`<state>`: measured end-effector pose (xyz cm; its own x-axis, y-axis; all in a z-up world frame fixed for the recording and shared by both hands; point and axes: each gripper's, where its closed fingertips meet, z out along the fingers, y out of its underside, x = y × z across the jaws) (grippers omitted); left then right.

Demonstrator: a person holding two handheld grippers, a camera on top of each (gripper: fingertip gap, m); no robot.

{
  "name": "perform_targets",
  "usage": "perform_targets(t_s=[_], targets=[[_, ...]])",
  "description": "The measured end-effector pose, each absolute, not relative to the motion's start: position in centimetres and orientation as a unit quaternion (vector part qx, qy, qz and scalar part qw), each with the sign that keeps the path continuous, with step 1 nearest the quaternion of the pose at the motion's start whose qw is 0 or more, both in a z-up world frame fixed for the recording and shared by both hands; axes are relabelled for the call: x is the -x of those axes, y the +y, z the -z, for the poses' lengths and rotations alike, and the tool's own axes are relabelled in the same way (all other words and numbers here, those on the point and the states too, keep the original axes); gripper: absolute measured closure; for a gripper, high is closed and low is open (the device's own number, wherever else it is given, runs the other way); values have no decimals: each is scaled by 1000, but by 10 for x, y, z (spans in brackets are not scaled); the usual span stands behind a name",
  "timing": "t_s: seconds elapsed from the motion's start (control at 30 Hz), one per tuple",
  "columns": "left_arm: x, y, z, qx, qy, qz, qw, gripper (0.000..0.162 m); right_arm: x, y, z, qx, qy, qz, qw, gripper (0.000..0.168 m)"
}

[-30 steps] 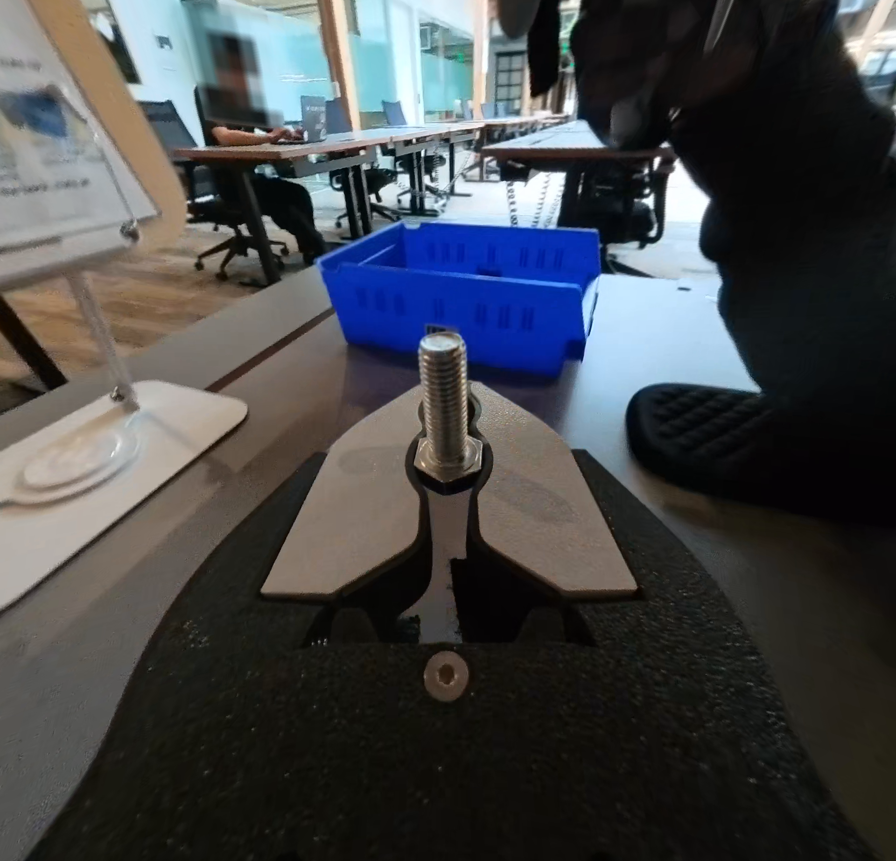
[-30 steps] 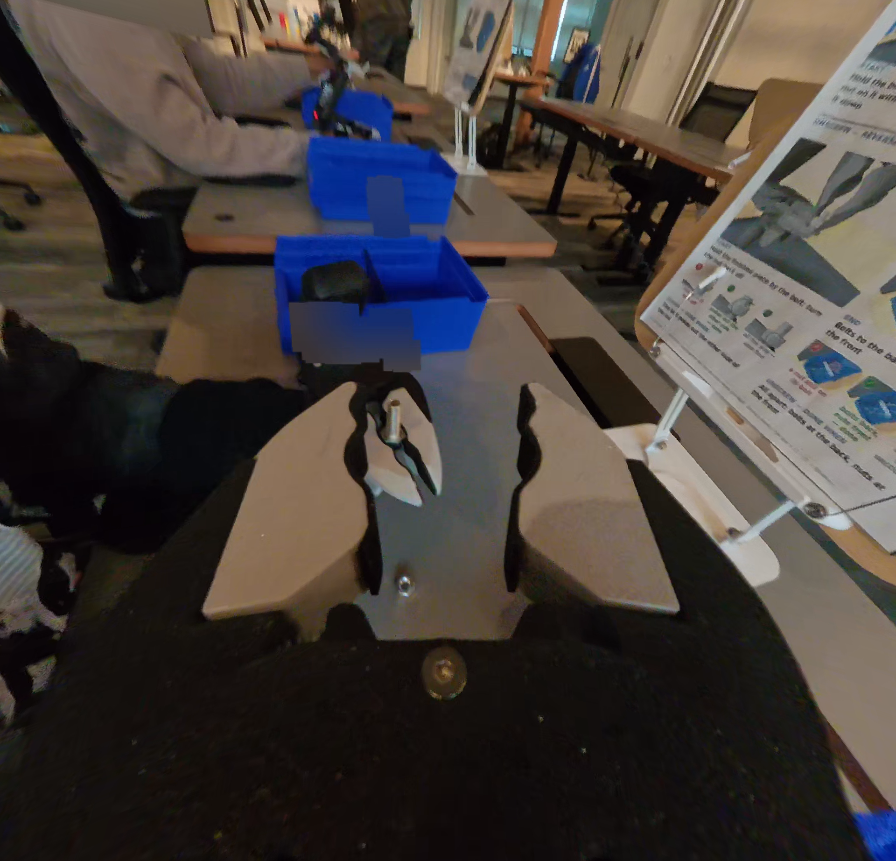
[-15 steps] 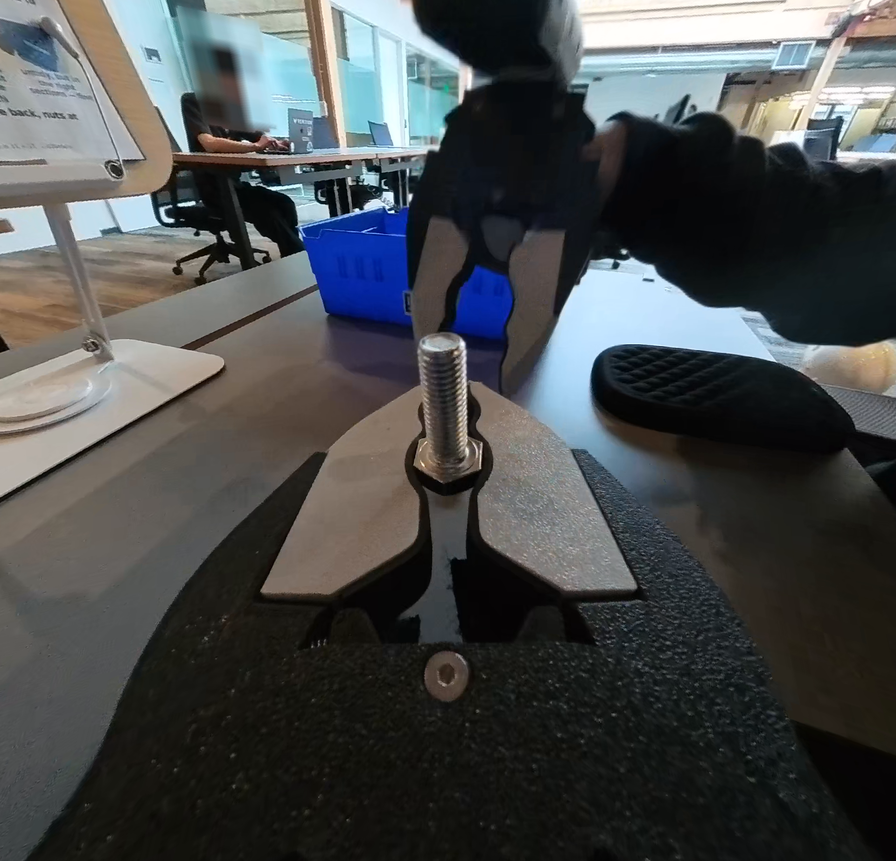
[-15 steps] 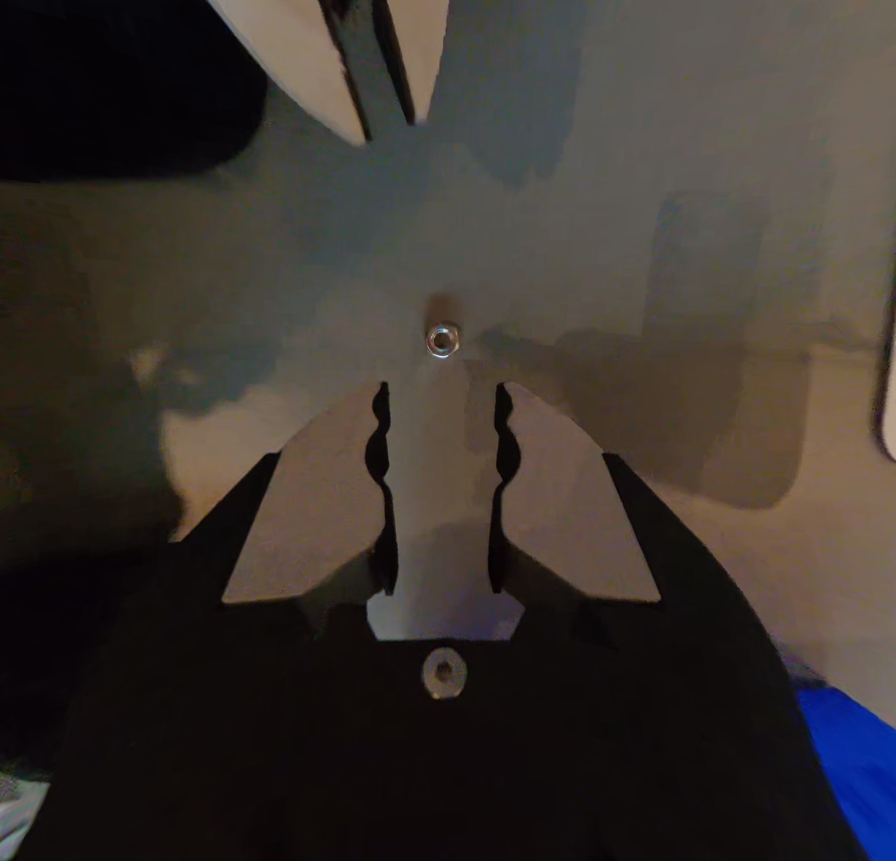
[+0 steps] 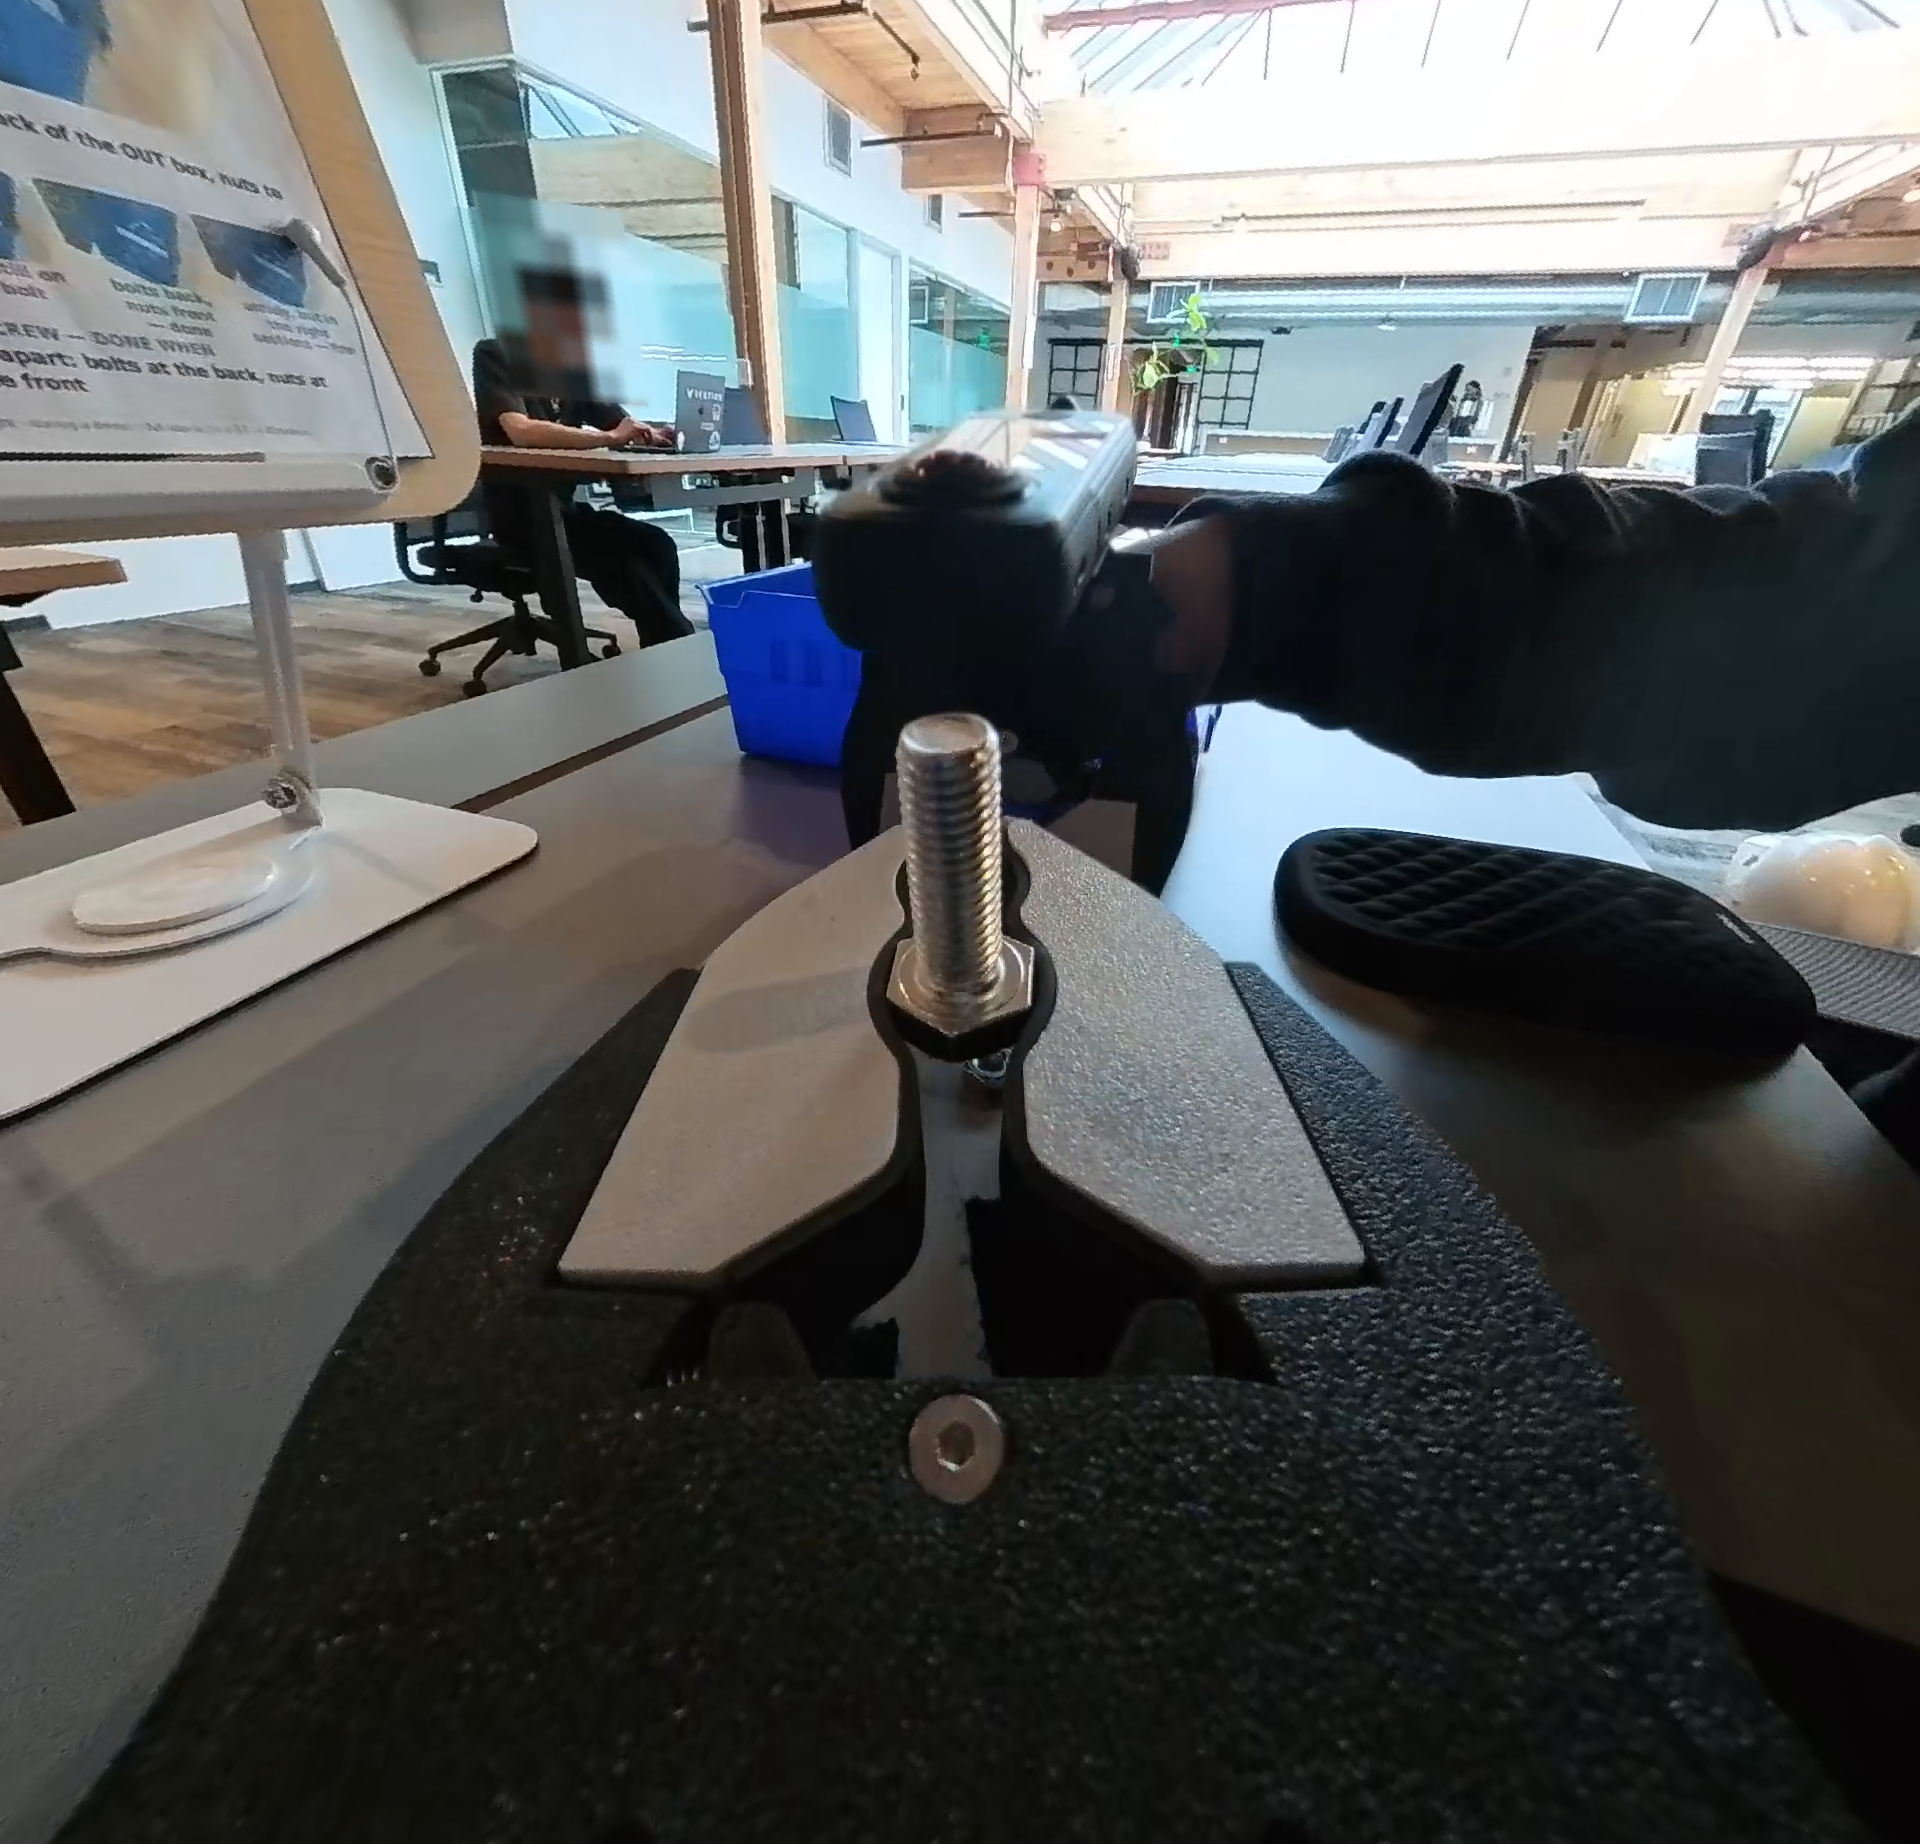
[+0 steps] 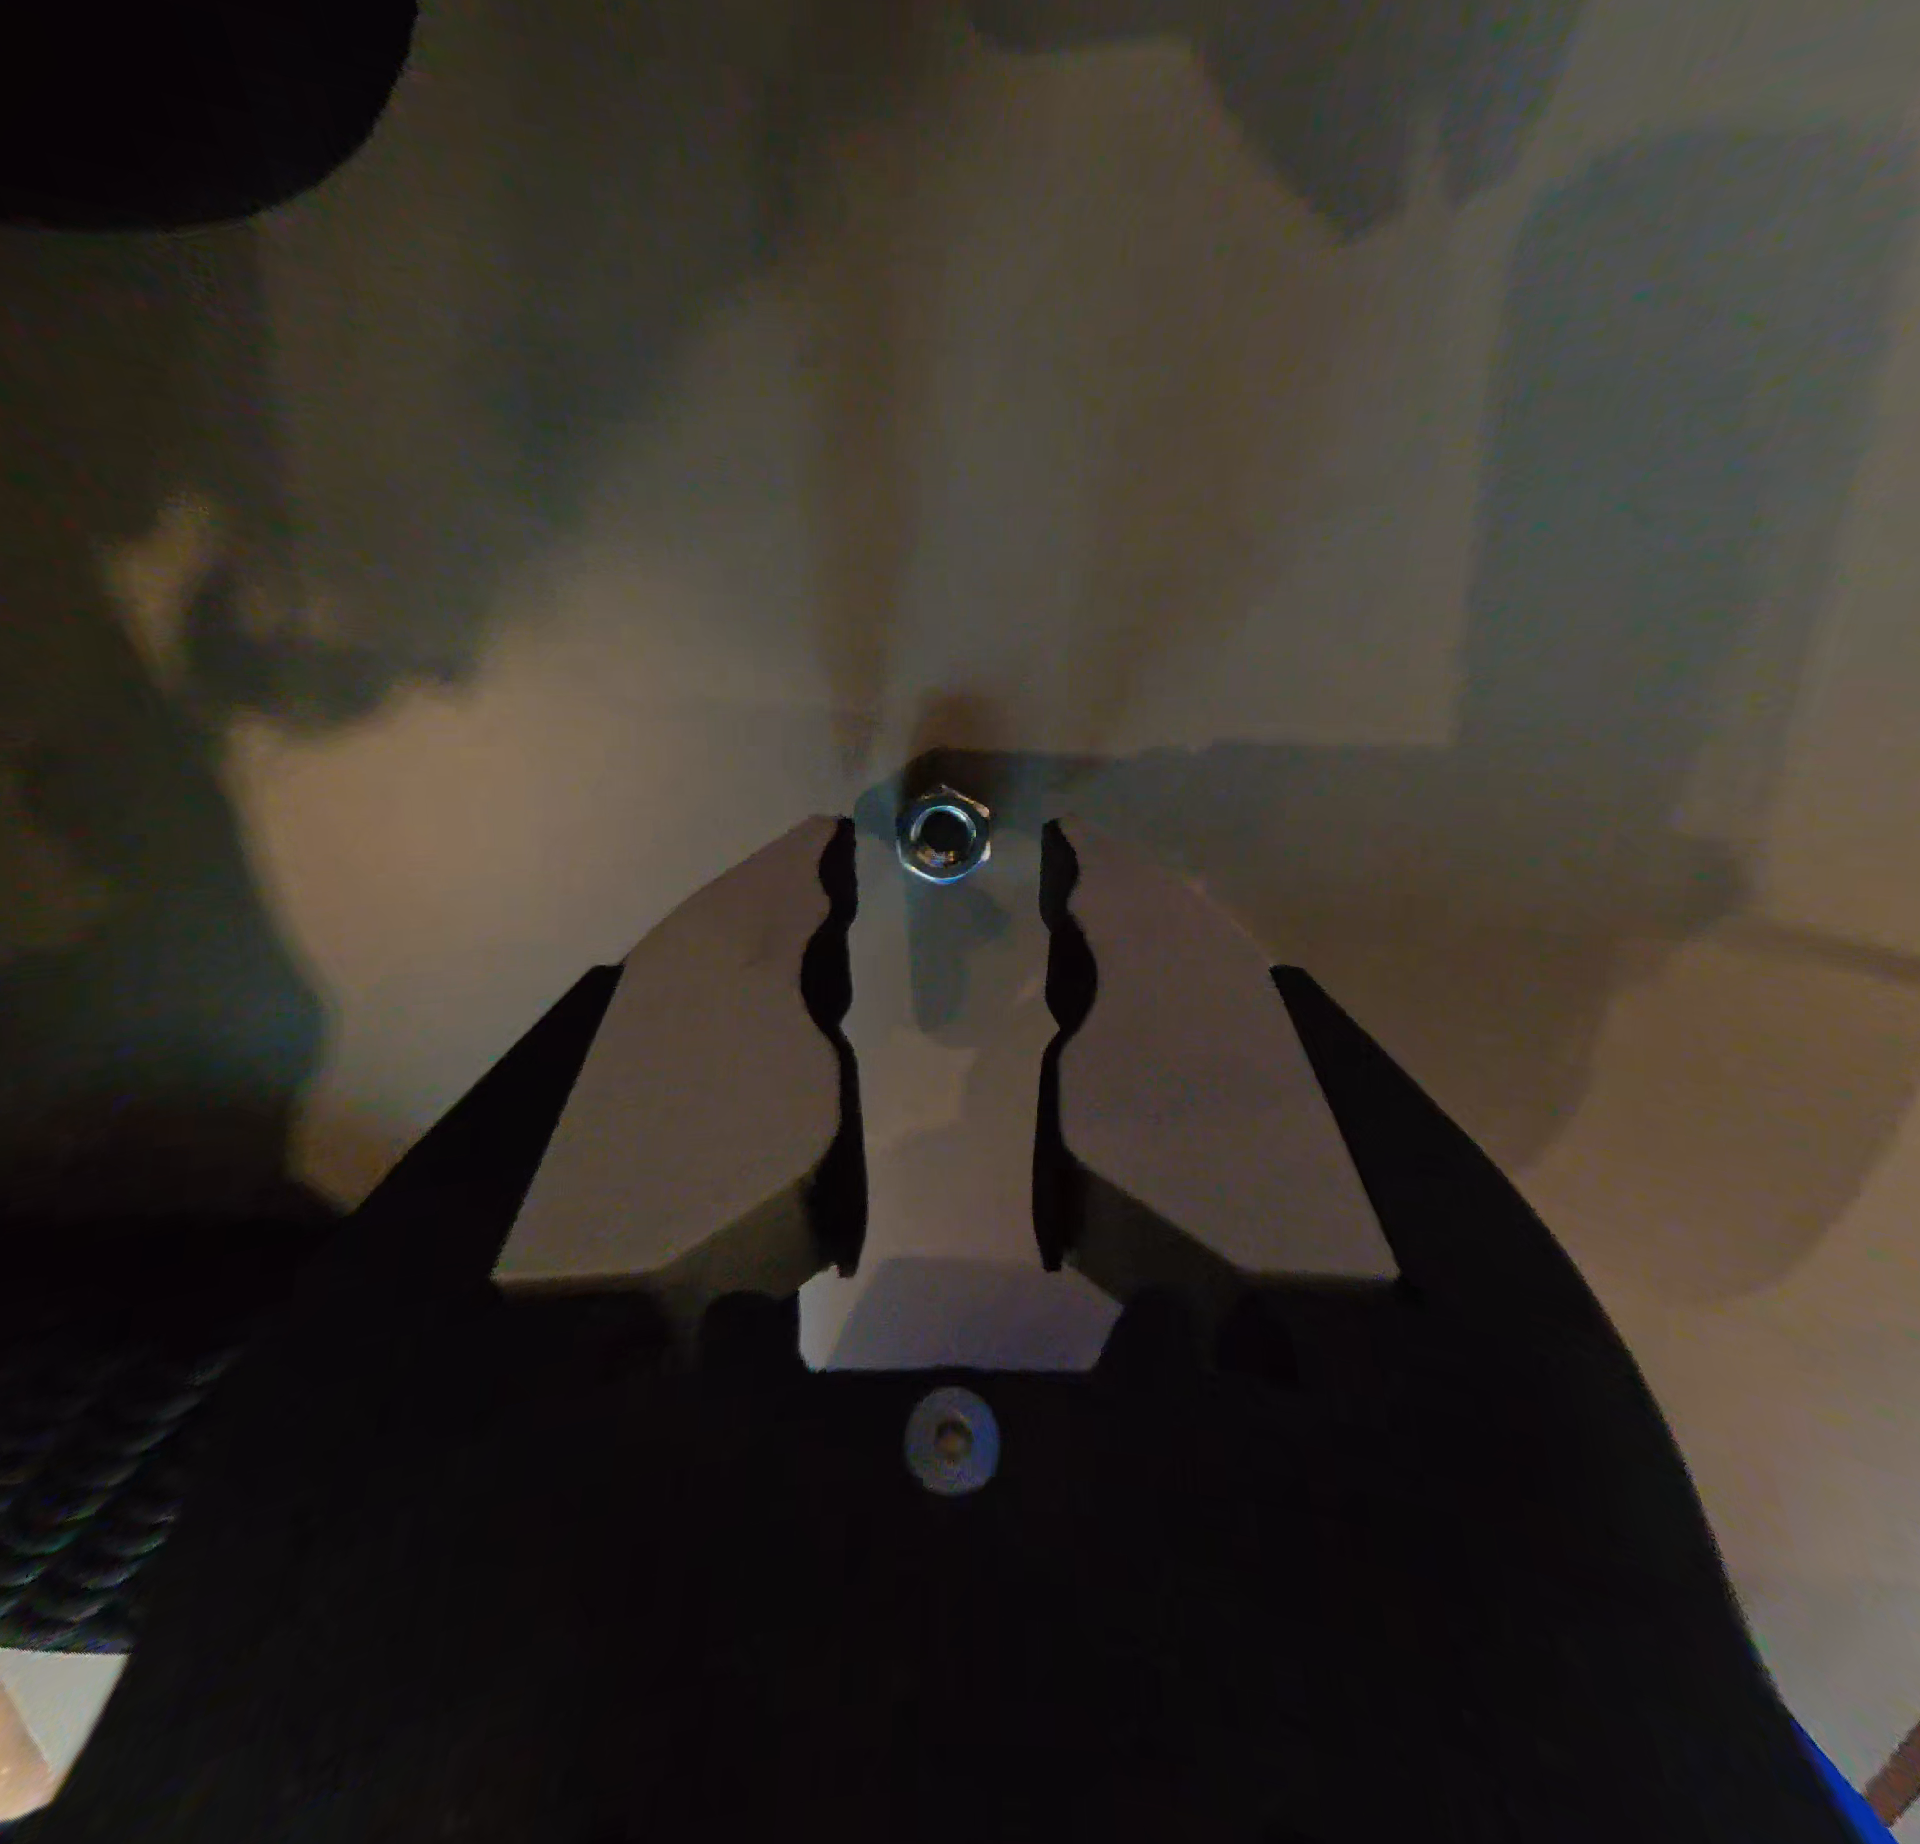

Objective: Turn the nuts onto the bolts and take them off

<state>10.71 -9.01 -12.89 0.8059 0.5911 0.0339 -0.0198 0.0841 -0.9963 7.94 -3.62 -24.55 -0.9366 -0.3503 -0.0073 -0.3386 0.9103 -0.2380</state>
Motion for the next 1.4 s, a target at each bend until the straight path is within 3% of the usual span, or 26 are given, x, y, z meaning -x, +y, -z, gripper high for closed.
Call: perform_targets(t_s=[0.03, 0.13, 0.27, 0.43, 0.57, 0.7, 1.03, 1.4], targets=[[-107, -90, 129, 640, -222, -216, 703, 151, -79, -36, 246, 177, 977, 114, 24, 137], [-108, -88, 130, 645, -219, -212, 701, 152, -77, -36, 249, 181, 977, 107, 20, 152], [-110, -83, 131, 650, -212, -207, 699, 152, -74, -30, 238, 191, 975, 110, 7, 152], [-120, -60, 125, 658, -178, -173, 711, 152, -75, -13, 164, 230, 964, 135, -13, 152], [-138, -21, 123, 684, -107, -108, 713, 152, -101, -8, 89, 340, 929, 146, -34, 152], [-161, 8, 135, 710, -33, -19, 703, 152, -143, -14, 53, 463, 873, 149, -30, 152], [-207, 18, 150, 724, 72, 107, 678, 152, -196, -36, 81, 692, 715, 97, 17, 152], [-215, 18, 153, 724, 91, 130, 672, 152, -197, -37, 105, 755, 650, 43, 71, 152]])
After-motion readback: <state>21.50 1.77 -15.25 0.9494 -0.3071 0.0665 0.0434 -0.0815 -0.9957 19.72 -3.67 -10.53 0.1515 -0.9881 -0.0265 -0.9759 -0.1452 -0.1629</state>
